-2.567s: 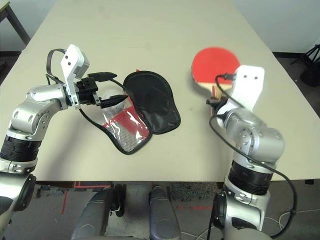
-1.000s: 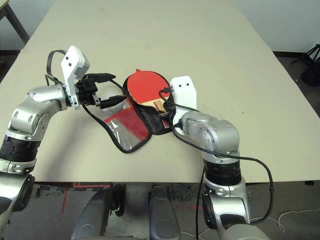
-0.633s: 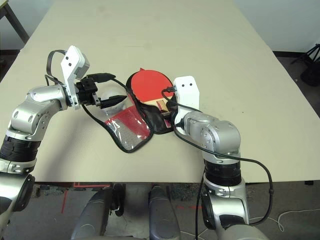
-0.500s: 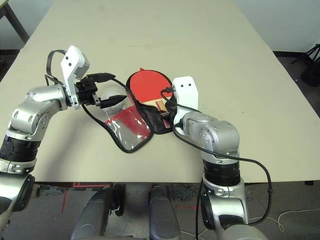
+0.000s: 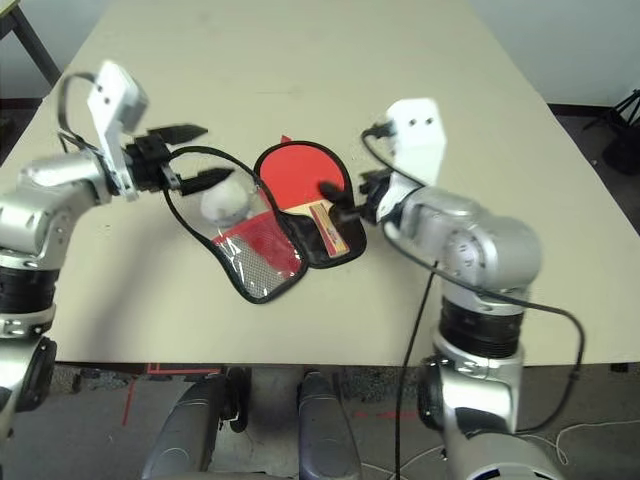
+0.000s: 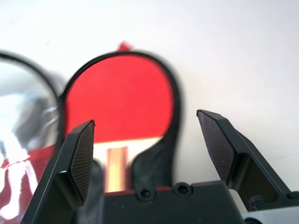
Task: Store the ping-pong paddle in its case and zip it.
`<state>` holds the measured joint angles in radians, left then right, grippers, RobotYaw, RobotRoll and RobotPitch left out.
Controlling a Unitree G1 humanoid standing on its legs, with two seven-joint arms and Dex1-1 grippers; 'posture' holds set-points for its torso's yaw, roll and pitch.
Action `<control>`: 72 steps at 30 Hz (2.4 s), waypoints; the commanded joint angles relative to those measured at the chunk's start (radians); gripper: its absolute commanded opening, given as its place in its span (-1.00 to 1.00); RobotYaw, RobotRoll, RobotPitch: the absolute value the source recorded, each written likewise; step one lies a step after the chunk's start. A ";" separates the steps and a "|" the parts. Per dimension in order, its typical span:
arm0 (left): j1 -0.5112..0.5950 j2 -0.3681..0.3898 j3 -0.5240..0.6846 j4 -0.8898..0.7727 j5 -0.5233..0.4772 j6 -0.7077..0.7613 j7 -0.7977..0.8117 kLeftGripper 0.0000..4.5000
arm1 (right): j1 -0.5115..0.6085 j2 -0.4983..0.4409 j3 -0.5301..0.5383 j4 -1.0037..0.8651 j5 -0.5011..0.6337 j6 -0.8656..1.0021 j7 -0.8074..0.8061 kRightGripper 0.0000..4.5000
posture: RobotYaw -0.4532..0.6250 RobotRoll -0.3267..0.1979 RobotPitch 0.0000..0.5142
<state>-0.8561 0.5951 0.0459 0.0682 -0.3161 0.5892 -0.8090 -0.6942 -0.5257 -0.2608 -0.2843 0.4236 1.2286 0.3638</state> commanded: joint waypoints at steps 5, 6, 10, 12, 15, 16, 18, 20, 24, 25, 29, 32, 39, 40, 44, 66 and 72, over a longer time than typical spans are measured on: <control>0.143 0.100 0.055 0.023 -0.028 0.121 -0.011 1.00 | 0.041 -0.056 -0.011 0.069 -0.011 -0.099 0.016 0.99 | -0.19 0.25 -0.16; 0.160 0.098 0.052 0.013 -0.036 0.133 -0.012 1.00 | 0.041 -0.056 -0.006 0.071 -0.009 -0.103 0.016 0.99 | -0.19 0.25 -0.16; 0.219 0.078 0.026 -0.043 -0.068 0.195 -0.017 1.00 | 0.041 -0.052 0.000 0.071 -0.006 -0.110 0.013 0.99 | -0.20 0.25 -0.17; 0.234 0.059 0.023 -0.073 -0.095 0.240 -0.012 1.00 | 0.042 -0.052 0.000 0.073 -0.006 -0.114 0.011 0.99 | -0.20 0.25 -0.18; 0.244 0.039 0.010 -0.126 -0.128 0.286 -0.015 1.00 | 0.044 -0.055 -0.004 0.073 -0.006 -0.115 0.010 0.99 | -0.21 0.25 -0.18; 0.243 0.032 0.009 -0.137 -0.138 0.298 -0.013 1.00 | 0.046 -0.056 -0.005 0.071 -0.006 -0.114 0.008 0.99 | -0.22 0.25 -0.18; 0.231 0.012 0.012 -0.150 -0.164 0.323 -0.006 1.00 | 0.048 -0.056 -0.008 0.067 -0.005 -0.111 0.005 0.99 | -0.23 0.25 -0.17; 0.213 -0.018 0.016 -0.152 -0.186 0.345 0.009 1.00 | 0.051 -0.055 -0.010 0.065 -0.005 -0.112 0.002 0.99 | -0.23 0.25 -0.18; 0.180 -0.051 0.002 -0.135 -0.191 0.343 0.025 1.00 | 0.052 -0.051 -0.011 0.059 -0.005 -0.115 -0.006 0.99 | -0.25 0.25 -0.17; 0.168 -0.057 -0.005 -0.130 -0.192 0.341 0.026 1.00 | 0.052 -0.050 -0.011 0.057 -0.004 -0.115 -0.009 0.99 | -0.25 0.25 -0.17; 0.120 -0.084 -0.010 -0.112 -0.209 0.348 0.028 1.00 | 0.052 -0.045 -0.012 0.053 -0.002 -0.114 -0.018 0.99 | -0.26 0.25 -0.16; 0.049 -0.117 -0.027 -0.070 -0.209 0.334 0.015 1.00 | 0.049 -0.041 -0.014 0.053 -0.004 -0.120 -0.027 0.99 | -0.27 0.25 -0.16; -0.088 -0.204 -0.061 0.070 -0.194 0.271 -0.022 1.00 | 0.036 -0.032 -0.013 0.059 -0.006 -0.128 -0.047 0.99 | -0.29 0.25 -0.15; -0.103 -0.218 -0.069 0.100 -0.185 0.251 -0.028 1.00 | 0.034 -0.032 -0.013 0.062 -0.007 -0.131 -0.052 0.99 | -0.29 0.25 -0.15; -0.144 -0.275 -0.092 0.225 -0.154 0.171 -0.039 1.00 | 0.022 -0.032 -0.020 0.078 -0.023 -0.147 -0.081 0.99 | -0.30 0.25 -0.16; -0.411 -0.527 -0.005 0.971 -0.012 -0.309 -0.011 1.00 | -0.033 0.026 -0.032 0.111 -0.041 -0.201 -0.166 0.99 | -0.35 0.25 -0.11; -0.464 -0.554 0.040 0.965 -0.035 -0.282 -0.042 1.00 | -0.027 0.039 -0.026 0.119 -0.040 -0.208 -0.164 0.99 | -0.33 0.25 -0.10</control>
<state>-1.3184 0.0431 0.0757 1.0307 -0.3544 0.2912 -0.8385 -0.7275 -0.4893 -0.2856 -0.1728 0.3836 1.0308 0.1999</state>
